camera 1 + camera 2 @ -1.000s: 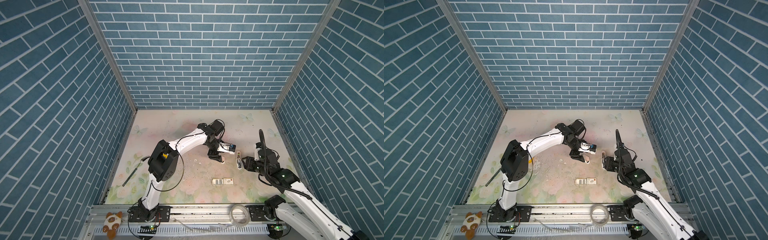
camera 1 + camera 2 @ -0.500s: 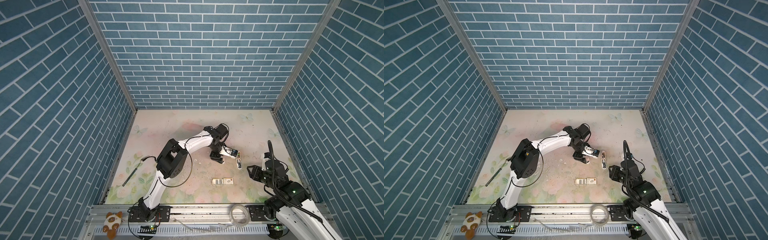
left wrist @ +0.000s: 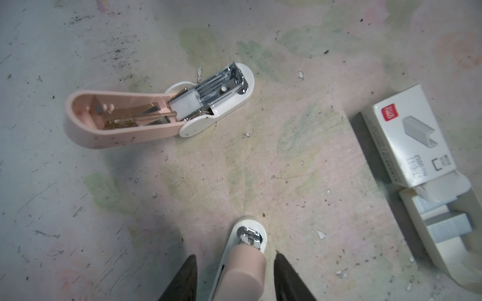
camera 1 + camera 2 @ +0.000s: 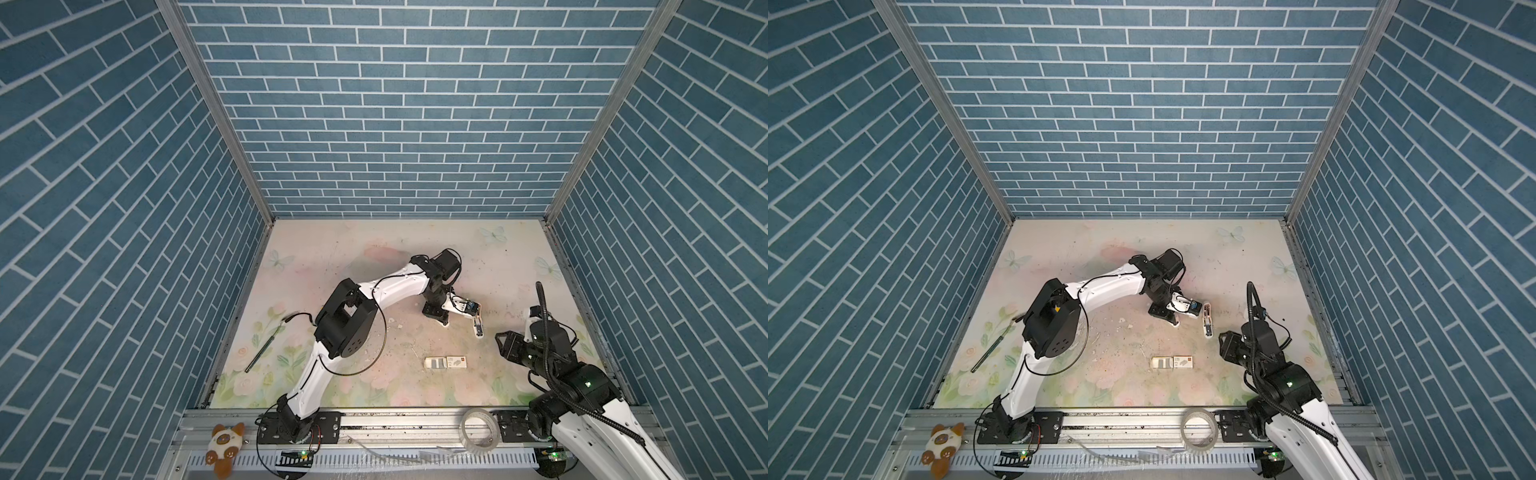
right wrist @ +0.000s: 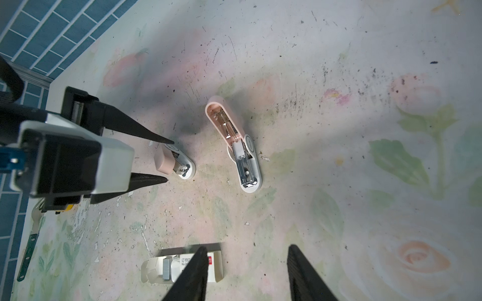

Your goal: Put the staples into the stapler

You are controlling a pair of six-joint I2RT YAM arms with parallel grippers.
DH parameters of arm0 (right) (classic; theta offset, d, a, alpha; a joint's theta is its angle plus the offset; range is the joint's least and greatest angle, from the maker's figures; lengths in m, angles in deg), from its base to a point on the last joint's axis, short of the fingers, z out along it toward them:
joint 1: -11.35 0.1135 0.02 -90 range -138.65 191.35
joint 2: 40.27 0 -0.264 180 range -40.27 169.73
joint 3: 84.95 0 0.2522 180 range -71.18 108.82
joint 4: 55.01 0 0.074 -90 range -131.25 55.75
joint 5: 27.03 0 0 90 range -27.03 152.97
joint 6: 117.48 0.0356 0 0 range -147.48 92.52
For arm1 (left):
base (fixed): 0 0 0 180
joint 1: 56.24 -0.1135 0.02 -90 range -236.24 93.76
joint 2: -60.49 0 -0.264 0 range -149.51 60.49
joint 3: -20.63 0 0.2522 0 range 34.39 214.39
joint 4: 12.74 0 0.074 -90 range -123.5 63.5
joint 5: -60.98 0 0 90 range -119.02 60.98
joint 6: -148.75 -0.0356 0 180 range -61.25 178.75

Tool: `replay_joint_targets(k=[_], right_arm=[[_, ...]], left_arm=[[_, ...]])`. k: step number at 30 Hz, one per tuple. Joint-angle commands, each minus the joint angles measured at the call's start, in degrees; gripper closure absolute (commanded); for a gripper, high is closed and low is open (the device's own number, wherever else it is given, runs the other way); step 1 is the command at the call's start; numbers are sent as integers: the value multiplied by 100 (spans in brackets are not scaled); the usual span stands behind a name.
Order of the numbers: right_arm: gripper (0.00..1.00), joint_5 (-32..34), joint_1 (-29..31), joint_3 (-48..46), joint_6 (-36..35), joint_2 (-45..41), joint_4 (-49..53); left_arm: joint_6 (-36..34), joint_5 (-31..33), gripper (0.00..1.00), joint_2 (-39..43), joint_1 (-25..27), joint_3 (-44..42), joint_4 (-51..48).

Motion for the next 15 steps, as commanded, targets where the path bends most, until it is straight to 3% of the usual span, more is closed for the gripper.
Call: replay_joint_targets(k=[1,6,15], right_arm=[[50,153,-13,-75,156,-86,123],[51,156,-13,-93,164,-54,79],[53,134,-13,-92,151,-21,33]], left_arm=[[-73,76,55,-145,49,-69,-41],[-87,157,60,-161,49,-85,-43],[-43,160,83,-109,58,-89,-76]])
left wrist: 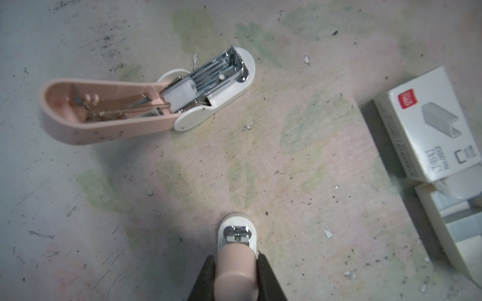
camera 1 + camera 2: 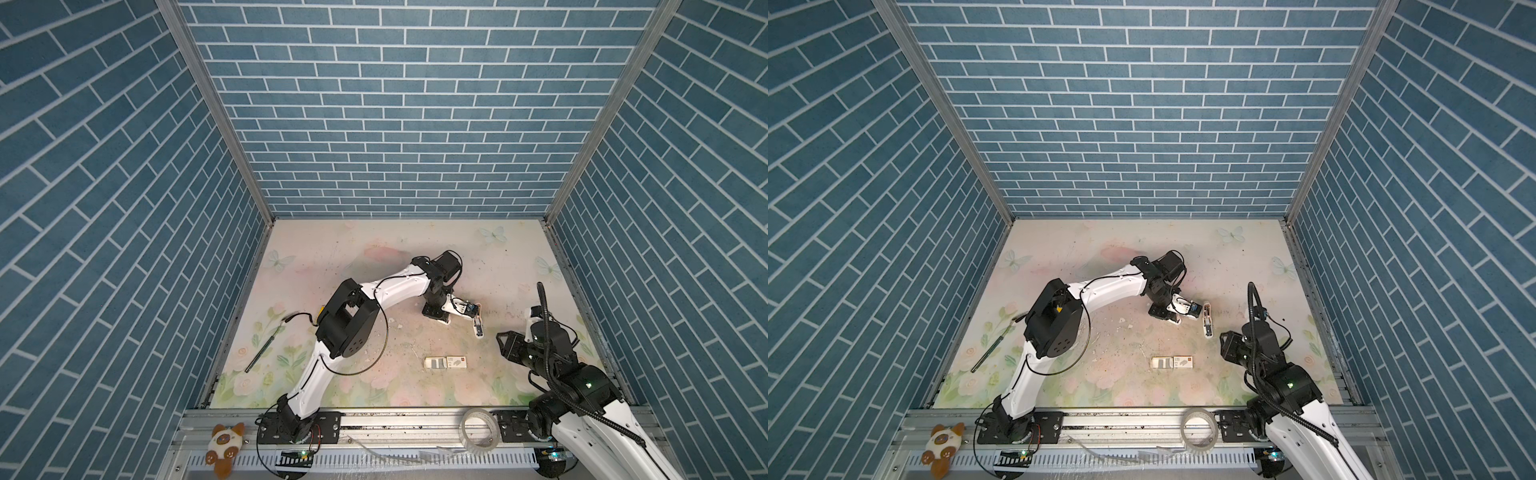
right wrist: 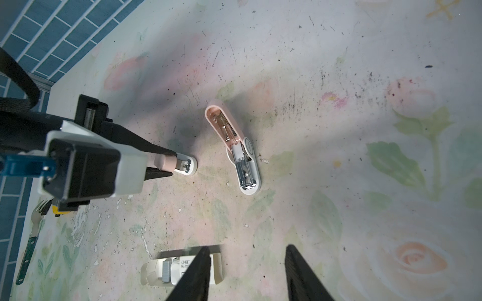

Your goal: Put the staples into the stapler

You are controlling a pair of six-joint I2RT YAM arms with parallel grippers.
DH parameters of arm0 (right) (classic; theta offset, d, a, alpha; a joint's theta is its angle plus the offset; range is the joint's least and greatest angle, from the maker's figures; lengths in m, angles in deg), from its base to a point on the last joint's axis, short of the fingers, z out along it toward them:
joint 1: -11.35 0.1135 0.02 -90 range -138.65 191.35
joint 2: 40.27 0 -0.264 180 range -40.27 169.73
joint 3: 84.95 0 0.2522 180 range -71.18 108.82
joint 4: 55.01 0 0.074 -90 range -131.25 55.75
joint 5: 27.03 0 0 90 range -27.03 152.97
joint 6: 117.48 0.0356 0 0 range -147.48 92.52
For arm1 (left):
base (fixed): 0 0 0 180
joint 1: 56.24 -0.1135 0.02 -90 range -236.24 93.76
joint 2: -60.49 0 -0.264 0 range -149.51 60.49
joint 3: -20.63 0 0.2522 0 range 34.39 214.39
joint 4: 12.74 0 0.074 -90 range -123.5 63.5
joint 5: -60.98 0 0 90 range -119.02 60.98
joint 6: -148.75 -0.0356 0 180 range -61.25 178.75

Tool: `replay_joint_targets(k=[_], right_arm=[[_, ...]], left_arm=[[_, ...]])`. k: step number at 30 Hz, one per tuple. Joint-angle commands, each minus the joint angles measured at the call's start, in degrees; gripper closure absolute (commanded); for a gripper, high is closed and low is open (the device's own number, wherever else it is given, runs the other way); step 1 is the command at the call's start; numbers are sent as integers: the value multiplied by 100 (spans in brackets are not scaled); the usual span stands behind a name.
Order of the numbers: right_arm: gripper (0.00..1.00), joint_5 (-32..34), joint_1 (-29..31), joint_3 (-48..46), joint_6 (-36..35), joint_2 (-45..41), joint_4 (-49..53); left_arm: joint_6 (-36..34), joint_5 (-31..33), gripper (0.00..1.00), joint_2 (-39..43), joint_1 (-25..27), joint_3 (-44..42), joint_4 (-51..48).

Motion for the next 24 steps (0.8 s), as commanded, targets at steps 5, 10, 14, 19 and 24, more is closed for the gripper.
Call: replay_joint_targets(k=[5,10,14,19,24], right_arm=[[54,-86,-13,-43,69,116,-104],[55,-442,-8,65,-68,454,-386],[56,-968,-13,106,-152,849,-827],[58,-1648,-12,57,-135,1377,-1652],[60,-2320,-6,67,-114,2191,-2501]], left_arm=[[101,-37,86,38,38,-128,-107],[201,-87,87,261,16,-207,-209],[417,-222,88,481,-40,-243,-343],[706,-398,90,966,-130,-489,-443],[1000,-503,93,1520,-138,-862,-484]])
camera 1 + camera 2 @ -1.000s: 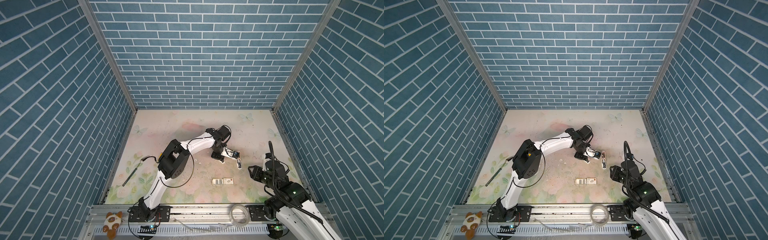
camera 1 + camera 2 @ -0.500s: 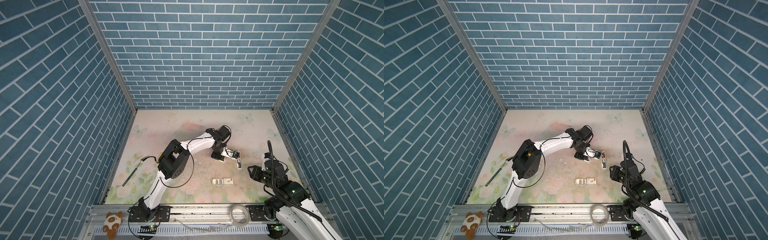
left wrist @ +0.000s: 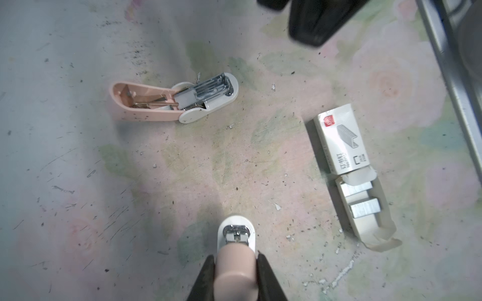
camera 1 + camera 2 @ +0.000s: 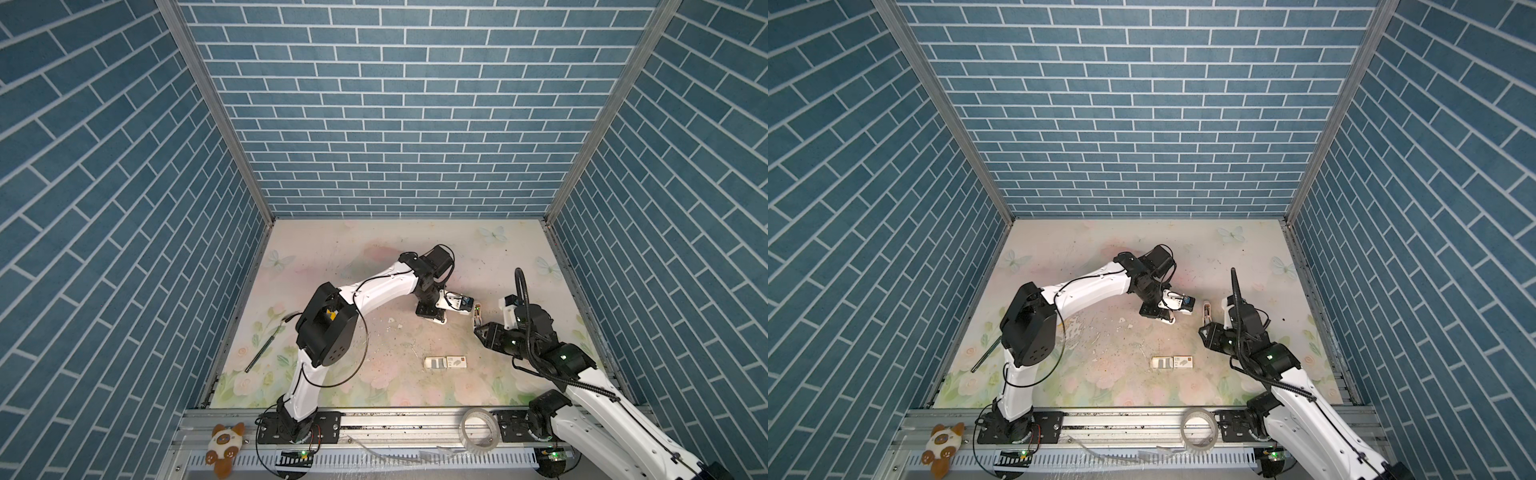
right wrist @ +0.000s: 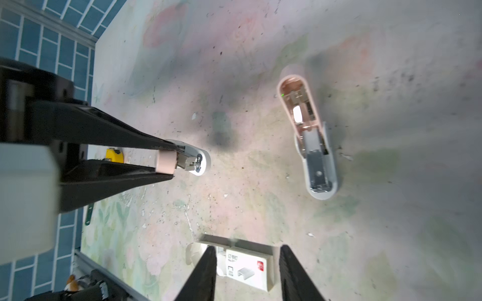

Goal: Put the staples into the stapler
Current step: 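Reach the right gripper to the second stapler and grasp its top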

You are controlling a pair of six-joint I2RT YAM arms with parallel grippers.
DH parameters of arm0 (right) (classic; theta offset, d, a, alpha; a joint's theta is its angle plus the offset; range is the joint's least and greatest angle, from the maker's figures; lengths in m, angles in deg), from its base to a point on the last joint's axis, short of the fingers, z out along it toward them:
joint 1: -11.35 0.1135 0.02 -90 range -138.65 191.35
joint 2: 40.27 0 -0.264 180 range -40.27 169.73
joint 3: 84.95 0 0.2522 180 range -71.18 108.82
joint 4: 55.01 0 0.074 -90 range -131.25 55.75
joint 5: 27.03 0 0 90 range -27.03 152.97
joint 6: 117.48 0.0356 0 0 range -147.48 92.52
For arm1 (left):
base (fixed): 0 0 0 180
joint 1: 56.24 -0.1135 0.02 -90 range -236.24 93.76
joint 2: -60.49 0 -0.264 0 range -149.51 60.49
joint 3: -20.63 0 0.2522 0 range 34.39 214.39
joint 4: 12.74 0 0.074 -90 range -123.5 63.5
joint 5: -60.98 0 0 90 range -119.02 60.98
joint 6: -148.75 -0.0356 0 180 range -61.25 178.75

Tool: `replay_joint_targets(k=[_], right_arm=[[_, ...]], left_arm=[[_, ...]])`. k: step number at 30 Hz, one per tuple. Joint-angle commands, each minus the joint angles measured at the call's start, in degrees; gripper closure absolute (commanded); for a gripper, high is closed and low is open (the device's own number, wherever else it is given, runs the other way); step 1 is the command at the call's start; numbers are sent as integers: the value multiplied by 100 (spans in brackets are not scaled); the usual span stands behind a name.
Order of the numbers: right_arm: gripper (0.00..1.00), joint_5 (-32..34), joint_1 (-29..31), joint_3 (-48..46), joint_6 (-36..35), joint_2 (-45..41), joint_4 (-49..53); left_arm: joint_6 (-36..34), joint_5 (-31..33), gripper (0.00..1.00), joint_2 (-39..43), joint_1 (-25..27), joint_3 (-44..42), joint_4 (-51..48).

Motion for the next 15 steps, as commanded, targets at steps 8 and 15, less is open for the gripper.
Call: replay_joint_targets(k=[8,15], right_arm=[[61,-1085,143,218,70,1388,-1892],[62,-1227,414,393,63,2019,-2245]], left_arm=[[727,-331,93,906,-26,-787,-92],[944,-372,93,1093,-26,-926,-24]])
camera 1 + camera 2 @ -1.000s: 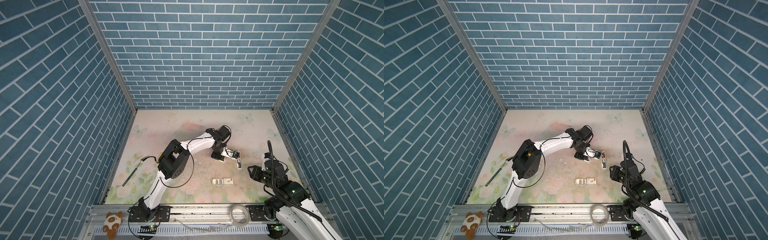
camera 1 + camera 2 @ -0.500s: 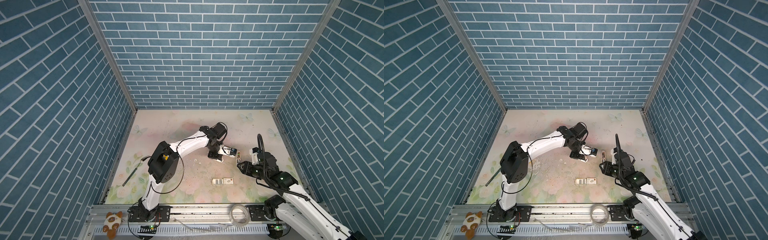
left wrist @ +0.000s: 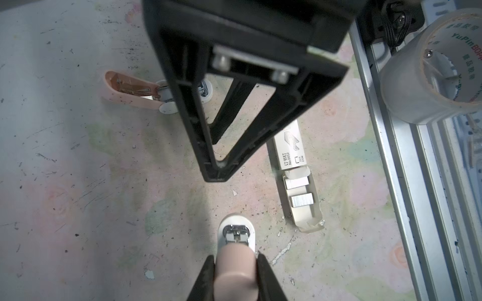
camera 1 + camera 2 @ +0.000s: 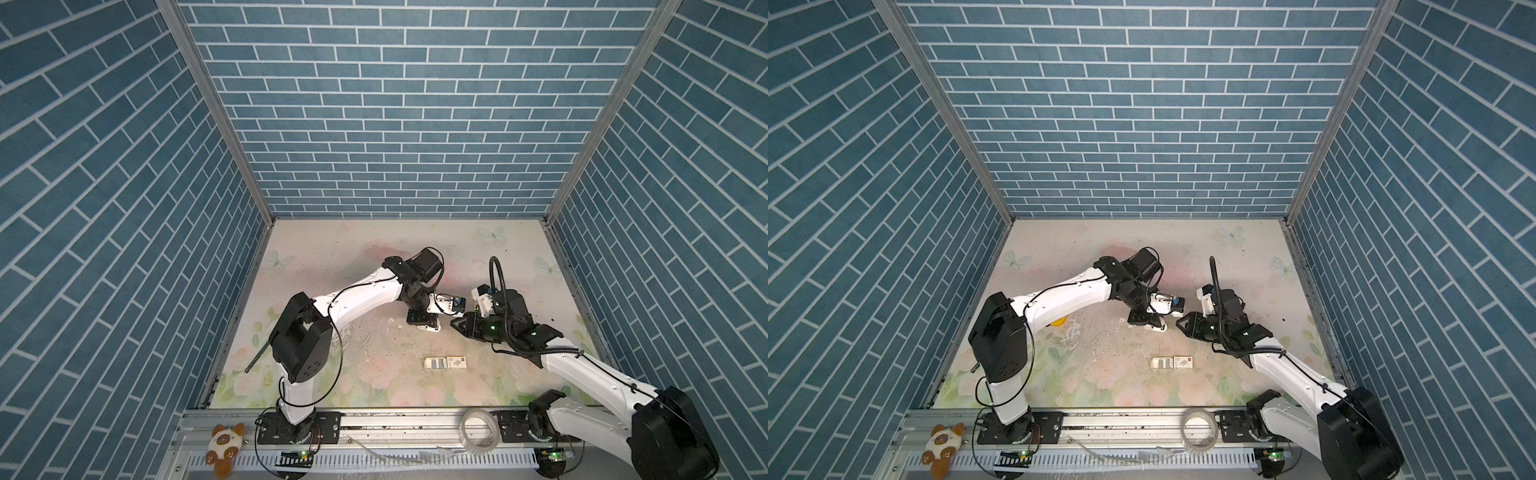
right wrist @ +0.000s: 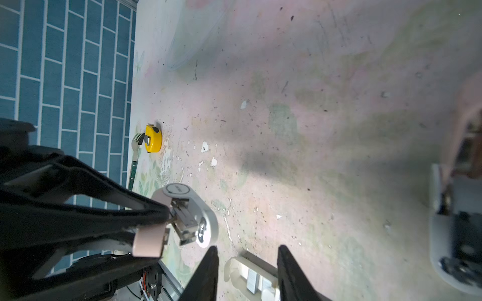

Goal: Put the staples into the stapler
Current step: 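Reach the right gripper to the second stapler and grasp its top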

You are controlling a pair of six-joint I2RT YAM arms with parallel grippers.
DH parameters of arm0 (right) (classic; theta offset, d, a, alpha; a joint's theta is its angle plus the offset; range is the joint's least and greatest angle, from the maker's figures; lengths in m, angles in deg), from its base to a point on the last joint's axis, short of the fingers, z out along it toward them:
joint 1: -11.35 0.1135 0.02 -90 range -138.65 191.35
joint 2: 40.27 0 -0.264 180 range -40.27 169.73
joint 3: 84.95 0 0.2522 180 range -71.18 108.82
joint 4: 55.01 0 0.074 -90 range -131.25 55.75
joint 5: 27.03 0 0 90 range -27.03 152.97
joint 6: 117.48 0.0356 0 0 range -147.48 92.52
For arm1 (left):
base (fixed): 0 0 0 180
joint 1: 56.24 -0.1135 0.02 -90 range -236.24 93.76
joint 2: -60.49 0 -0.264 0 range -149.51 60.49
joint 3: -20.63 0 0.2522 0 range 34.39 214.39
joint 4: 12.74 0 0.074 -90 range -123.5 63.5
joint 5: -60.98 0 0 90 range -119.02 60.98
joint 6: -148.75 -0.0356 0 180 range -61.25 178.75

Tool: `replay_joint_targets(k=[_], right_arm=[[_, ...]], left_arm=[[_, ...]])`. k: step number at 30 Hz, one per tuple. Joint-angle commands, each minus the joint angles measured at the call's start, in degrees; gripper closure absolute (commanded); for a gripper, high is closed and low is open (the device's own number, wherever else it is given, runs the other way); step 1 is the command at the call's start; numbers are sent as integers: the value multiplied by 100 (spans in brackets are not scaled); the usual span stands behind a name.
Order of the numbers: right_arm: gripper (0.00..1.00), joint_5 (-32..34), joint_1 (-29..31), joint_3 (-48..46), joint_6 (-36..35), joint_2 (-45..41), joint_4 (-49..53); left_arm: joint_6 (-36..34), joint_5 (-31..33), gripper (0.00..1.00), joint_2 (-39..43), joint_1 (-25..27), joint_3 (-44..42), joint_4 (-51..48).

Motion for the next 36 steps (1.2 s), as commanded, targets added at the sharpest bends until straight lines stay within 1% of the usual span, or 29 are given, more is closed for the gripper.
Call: replay_joint_targets(k=[1,8,17,28,36], right_arm=[[62,-188,124,166,50,190,-415],[62,-156,295,229,72,483,-592],[63,-39,365,153,95,628,-630],[65,-57,516,23,300,873,-1165],[65,-4,678,-178,559,1055,-1821]], left_arm=[[197,-143,93,208,-22,-12,-38],[343,-232,93,299,-15,-20,14],[479,-346,93,433,-13,-14,102],[827,-546,95,483,-22,164,282],[1095,-724,95,527,-31,277,374]])
